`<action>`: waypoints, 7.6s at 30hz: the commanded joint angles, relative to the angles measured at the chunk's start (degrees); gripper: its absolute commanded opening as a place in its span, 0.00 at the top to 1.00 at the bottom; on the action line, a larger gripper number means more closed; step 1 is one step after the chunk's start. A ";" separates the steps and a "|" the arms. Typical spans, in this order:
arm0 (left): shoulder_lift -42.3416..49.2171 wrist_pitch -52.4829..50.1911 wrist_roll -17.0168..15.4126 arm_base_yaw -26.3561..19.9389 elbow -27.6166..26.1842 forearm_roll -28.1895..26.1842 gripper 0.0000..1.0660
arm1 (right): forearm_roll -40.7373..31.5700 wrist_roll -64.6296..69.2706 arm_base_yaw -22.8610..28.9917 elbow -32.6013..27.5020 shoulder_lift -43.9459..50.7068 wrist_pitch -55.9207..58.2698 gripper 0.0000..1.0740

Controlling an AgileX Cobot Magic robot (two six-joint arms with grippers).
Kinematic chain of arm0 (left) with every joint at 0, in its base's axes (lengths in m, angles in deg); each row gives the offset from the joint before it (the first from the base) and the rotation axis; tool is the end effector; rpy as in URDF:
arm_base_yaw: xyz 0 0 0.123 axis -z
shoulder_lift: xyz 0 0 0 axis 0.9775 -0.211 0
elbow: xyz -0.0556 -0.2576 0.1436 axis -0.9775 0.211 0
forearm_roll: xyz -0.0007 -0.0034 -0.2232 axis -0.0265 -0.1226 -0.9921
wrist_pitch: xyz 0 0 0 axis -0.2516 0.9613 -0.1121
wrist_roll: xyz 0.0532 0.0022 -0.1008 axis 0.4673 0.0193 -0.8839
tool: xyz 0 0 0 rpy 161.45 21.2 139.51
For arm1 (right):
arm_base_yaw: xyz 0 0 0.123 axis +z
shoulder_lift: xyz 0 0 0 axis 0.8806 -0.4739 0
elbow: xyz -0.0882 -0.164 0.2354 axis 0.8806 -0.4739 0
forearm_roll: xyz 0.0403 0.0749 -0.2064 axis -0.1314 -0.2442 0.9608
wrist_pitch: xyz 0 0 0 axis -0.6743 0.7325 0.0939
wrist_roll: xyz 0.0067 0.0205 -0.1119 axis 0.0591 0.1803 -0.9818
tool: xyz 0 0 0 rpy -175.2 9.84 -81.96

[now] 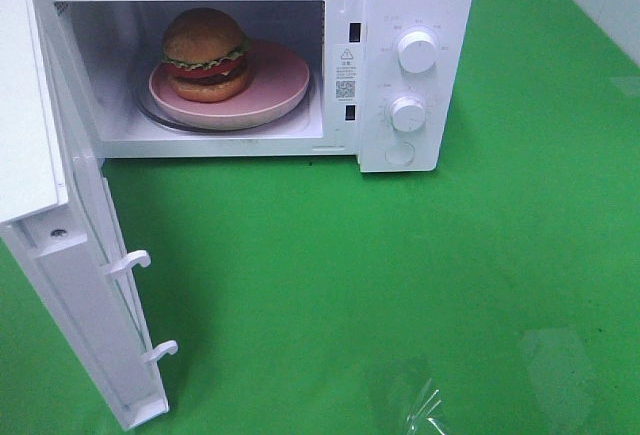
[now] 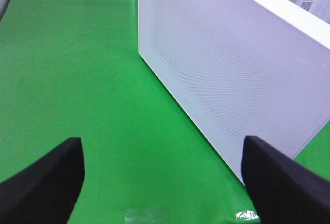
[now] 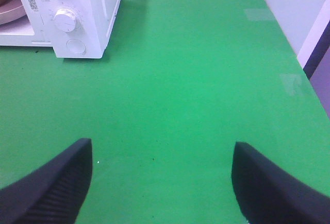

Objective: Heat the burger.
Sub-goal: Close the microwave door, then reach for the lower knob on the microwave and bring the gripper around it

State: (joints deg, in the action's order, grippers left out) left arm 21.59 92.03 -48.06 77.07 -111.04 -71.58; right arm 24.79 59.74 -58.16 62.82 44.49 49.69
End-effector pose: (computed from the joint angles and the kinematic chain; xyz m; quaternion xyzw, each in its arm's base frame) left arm -0.0294 -0.0148 0.2587 0.0369 0.8458 -0.0445 0.5303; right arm -0.0200 -0.0095 0.2607 0.0049 0.8279 -0.0051 0.5608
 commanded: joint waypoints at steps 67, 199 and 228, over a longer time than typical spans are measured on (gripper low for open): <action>-66.52 -108.00 -19.25 0.00 22.92 27.85 1.00 | 0.17 -0.06 -0.34 -0.06 1.55 -0.34 0.34; -100.15 -13.98 -10.71 45.32 -38.90 3.04 0.08 | 0.17 -0.11 -0.34 -0.06 1.55 -0.34 0.34; -70.93 13.52 -0.52 -1.20 -38.85 -4.30 0.08 | 0.17 -0.11 -0.34 -0.06 1.55 -0.34 0.34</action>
State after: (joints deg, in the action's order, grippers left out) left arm -52.15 99.94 -49.04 79.31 -149.77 -74.73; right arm 24.79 59.74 -58.16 62.82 44.49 49.74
